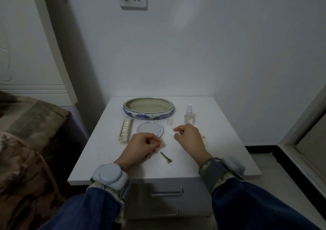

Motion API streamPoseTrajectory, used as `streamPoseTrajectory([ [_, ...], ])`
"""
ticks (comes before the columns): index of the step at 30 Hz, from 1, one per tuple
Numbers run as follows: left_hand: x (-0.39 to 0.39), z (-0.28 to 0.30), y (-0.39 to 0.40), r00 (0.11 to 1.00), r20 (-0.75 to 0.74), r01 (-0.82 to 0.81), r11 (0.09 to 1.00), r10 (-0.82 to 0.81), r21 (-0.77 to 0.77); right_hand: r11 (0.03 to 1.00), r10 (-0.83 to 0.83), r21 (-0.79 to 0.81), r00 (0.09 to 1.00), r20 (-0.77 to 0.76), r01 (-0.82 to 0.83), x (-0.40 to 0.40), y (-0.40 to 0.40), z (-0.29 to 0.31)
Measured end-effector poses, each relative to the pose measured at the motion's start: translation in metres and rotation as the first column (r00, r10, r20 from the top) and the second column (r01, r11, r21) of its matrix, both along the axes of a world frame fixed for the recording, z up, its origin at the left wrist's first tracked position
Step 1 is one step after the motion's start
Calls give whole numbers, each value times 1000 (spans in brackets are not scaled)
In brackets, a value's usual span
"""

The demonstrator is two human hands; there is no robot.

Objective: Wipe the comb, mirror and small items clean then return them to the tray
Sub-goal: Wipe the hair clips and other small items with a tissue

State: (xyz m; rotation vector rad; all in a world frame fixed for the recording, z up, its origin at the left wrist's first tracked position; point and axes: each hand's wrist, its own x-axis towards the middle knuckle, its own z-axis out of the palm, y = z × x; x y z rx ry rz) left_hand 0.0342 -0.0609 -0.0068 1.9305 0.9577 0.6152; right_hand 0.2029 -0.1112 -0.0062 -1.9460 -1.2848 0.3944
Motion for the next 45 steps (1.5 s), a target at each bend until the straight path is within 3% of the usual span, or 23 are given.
streamPoseTrajectory([
  [12,6,10,-10,950,-129,275,957,-285,-94,1000,-3,-26,1000,10,3,-1,-1,1],
  [21,10,9,-13,924,-250,284,957,-289,-54,999,-7,-31,1000,-2,7,-2,-2,4],
  [27,7,9,-11,968,-110,215,970,-227,-110,1000,-8,-28,1000,12,9,-1,-2,3],
  [31,7,10,-10,988,142,94,970,-64,-223,999,3,-32,1000,19,-2,-1,-3,3],
  [36,5,15,-7,902,406,-28,958,148,-287,1000,19,-24,1000,23,-18,-1,-4,4],
  [45,4,11,0,806,497,-172,930,323,-325,1000,15,-2,1000,6,-14,1,1,-2],
])
